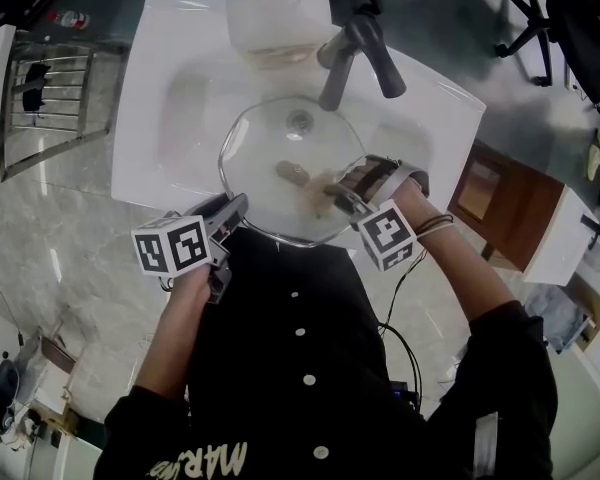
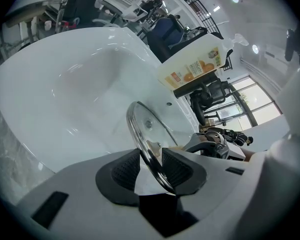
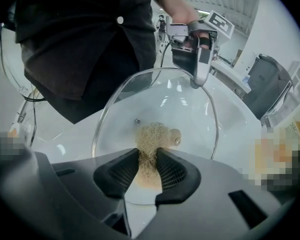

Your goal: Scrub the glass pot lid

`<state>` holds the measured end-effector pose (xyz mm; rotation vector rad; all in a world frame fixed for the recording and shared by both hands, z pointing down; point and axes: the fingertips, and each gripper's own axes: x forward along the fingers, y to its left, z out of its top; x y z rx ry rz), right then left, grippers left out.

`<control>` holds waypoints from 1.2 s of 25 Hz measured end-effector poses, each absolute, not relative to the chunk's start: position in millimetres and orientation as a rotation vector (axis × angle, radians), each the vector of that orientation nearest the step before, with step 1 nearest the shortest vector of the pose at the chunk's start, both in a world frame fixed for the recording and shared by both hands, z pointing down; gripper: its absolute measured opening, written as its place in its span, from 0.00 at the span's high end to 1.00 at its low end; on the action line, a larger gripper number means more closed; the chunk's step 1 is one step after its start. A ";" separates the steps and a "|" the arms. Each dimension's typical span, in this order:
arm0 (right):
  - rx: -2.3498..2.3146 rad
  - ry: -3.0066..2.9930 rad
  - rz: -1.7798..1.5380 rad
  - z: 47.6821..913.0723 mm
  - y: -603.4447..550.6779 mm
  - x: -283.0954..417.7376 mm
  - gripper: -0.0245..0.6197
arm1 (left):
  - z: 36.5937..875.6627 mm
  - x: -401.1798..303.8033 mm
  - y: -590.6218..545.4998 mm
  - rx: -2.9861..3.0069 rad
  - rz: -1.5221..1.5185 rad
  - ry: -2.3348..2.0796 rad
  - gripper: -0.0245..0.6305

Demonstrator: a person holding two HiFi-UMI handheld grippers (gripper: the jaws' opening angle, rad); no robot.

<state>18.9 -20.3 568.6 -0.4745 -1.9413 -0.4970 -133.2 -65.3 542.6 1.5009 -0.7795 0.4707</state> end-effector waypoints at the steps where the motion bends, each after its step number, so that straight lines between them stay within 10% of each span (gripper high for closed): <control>1: -0.492 -1.936 -0.487 567.4 -18.0 23.5 0.77 | 542.4 -133.4 -65.2 1.500 0.471 -0.780 0.72; 17: -0.760 -1.770 -0.406 557.5 -5.4 60.8 0.76 | 536.9 -132.0 -68.4 1.484 0.426 -0.792 0.73; 30: -0.213 -2.109 -0.603 542.3 -95.7 -91.2 0.76 | 534.0 -132.6 -70.1 1.321 0.184 -0.769 0.79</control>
